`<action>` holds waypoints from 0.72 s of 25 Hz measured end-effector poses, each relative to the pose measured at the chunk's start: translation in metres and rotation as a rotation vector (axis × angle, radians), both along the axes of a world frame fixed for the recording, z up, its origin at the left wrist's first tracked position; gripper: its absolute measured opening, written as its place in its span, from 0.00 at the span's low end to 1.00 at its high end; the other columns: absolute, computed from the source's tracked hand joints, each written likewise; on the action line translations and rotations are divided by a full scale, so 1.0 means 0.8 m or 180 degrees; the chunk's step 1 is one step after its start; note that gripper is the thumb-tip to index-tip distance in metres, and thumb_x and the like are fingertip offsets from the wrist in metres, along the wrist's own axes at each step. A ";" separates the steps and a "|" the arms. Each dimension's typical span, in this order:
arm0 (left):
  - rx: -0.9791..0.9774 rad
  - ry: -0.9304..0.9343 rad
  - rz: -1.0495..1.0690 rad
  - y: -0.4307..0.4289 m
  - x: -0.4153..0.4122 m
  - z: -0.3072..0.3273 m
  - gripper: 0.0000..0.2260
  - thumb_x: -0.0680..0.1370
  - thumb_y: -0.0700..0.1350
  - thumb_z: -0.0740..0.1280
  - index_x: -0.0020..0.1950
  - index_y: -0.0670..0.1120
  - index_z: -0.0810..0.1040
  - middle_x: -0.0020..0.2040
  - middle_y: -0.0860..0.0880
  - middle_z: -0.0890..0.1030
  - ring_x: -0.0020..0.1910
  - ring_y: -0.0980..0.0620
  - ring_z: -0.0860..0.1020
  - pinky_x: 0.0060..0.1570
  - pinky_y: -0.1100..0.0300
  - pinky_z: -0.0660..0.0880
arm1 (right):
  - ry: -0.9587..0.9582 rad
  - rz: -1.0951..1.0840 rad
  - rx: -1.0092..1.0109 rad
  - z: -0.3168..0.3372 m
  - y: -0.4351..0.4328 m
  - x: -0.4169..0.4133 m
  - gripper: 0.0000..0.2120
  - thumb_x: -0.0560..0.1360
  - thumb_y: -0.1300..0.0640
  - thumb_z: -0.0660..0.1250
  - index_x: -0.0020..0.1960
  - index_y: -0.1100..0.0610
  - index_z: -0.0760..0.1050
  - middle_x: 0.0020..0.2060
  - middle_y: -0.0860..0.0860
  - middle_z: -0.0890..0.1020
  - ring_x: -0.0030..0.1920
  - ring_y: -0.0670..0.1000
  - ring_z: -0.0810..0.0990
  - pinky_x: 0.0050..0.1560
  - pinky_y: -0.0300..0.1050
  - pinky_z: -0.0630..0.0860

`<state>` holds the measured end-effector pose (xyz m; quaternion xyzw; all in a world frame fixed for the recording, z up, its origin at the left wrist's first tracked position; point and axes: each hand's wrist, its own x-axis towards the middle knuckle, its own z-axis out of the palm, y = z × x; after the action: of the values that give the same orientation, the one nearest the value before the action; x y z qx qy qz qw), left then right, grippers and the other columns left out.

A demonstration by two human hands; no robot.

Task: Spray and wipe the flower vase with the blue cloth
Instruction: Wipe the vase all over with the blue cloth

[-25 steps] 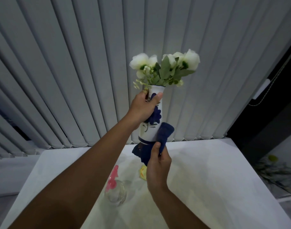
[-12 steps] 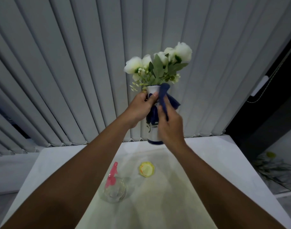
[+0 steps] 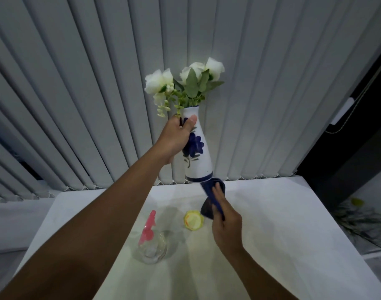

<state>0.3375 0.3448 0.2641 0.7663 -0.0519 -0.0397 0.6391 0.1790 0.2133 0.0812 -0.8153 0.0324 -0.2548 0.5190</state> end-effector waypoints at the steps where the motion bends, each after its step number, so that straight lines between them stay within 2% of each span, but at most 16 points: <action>1: -0.0061 -0.0001 -0.0065 0.001 0.000 0.002 0.20 0.79 0.61 0.64 0.56 0.45 0.79 0.57 0.41 0.85 0.58 0.43 0.83 0.66 0.43 0.77 | 0.0345 -0.0435 0.0660 0.011 0.001 0.002 0.17 0.81 0.65 0.62 0.67 0.55 0.78 0.54 0.51 0.85 0.56 0.49 0.83 0.52 0.37 0.78; 2: -0.0110 -0.0015 -0.0138 0.003 0.001 0.002 0.16 0.81 0.58 0.64 0.54 0.46 0.80 0.57 0.41 0.85 0.59 0.42 0.83 0.67 0.43 0.76 | 0.0690 -0.0735 0.1346 0.023 0.002 0.008 0.12 0.82 0.59 0.62 0.62 0.54 0.81 0.49 0.51 0.86 0.53 0.52 0.84 0.49 0.41 0.79; 4: -0.0161 -0.0037 -0.0282 0.004 0.001 -0.001 0.10 0.83 0.54 0.63 0.53 0.49 0.79 0.58 0.41 0.84 0.62 0.42 0.81 0.68 0.43 0.75 | 0.1137 -0.0838 0.2699 0.052 0.001 0.023 0.12 0.83 0.50 0.60 0.54 0.53 0.82 0.50 0.54 0.85 0.52 0.55 0.84 0.52 0.51 0.81; 6: -0.0203 0.0002 -0.0400 0.004 -0.004 -0.009 0.09 0.84 0.53 0.62 0.55 0.50 0.79 0.58 0.43 0.84 0.62 0.44 0.81 0.69 0.44 0.74 | 0.1254 -0.0691 0.3686 0.079 0.001 0.036 0.13 0.83 0.48 0.59 0.54 0.54 0.80 0.51 0.55 0.85 0.52 0.57 0.84 0.54 0.57 0.81; 7: -0.0235 0.0037 -0.0432 0.003 -0.007 -0.013 0.10 0.84 0.53 0.62 0.57 0.50 0.79 0.58 0.44 0.84 0.62 0.45 0.81 0.69 0.45 0.75 | 0.1259 -0.0601 0.3894 0.090 0.002 0.041 0.14 0.83 0.48 0.59 0.57 0.55 0.79 0.52 0.56 0.85 0.53 0.58 0.84 0.54 0.58 0.81; 10: -0.0362 0.0114 -0.0507 -0.002 -0.015 -0.022 0.16 0.85 0.52 0.60 0.68 0.46 0.75 0.61 0.46 0.83 0.64 0.47 0.80 0.66 0.53 0.76 | 0.1238 -0.0605 0.3961 0.100 0.014 0.044 0.15 0.84 0.48 0.58 0.60 0.57 0.77 0.53 0.57 0.85 0.54 0.59 0.84 0.58 0.59 0.80; 13: -0.0343 0.0266 -0.0648 -0.012 -0.022 -0.025 0.26 0.82 0.61 0.60 0.77 0.49 0.65 0.68 0.49 0.79 0.67 0.50 0.78 0.67 0.55 0.72 | 0.0979 -0.0907 0.3753 0.097 0.034 0.036 0.13 0.84 0.49 0.59 0.52 0.53 0.81 0.47 0.53 0.86 0.51 0.56 0.84 0.57 0.56 0.80; 14: -0.0245 0.0249 -0.0607 -0.017 -0.024 -0.026 0.28 0.80 0.64 0.61 0.76 0.51 0.67 0.67 0.49 0.79 0.65 0.51 0.78 0.68 0.54 0.73 | 0.0885 -0.0993 0.3504 0.095 0.042 0.030 0.14 0.83 0.49 0.60 0.48 0.52 0.81 0.44 0.51 0.86 0.48 0.55 0.84 0.55 0.54 0.79; 15: -0.0168 0.0199 -0.0488 -0.019 -0.024 -0.027 0.25 0.79 0.65 0.63 0.71 0.53 0.71 0.64 0.49 0.81 0.62 0.51 0.80 0.67 0.51 0.75 | 0.0826 -0.1059 0.3160 0.092 0.050 0.023 0.14 0.83 0.49 0.60 0.46 0.51 0.82 0.41 0.50 0.86 0.46 0.54 0.84 0.52 0.53 0.79; 17: -0.0231 0.0141 -0.0152 -0.018 -0.023 -0.025 0.16 0.79 0.61 0.67 0.59 0.53 0.78 0.52 0.48 0.86 0.51 0.51 0.85 0.58 0.49 0.81 | 0.0778 -0.1153 0.2513 0.082 0.057 0.009 0.14 0.83 0.51 0.60 0.44 0.51 0.81 0.39 0.51 0.84 0.43 0.54 0.82 0.48 0.51 0.78; 18: -0.0320 0.0169 -0.0043 -0.016 -0.021 -0.024 0.15 0.79 0.59 0.68 0.57 0.50 0.80 0.48 0.48 0.86 0.45 0.51 0.85 0.52 0.50 0.83 | 0.0804 -0.1198 0.2279 0.079 0.054 0.005 0.14 0.83 0.51 0.60 0.44 0.51 0.80 0.39 0.51 0.84 0.43 0.54 0.82 0.47 0.51 0.78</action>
<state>0.3207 0.3320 0.2447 0.7316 -0.0421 -0.0616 0.6776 0.1828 0.2563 0.1443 -0.5882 0.3305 -0.2159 0.7058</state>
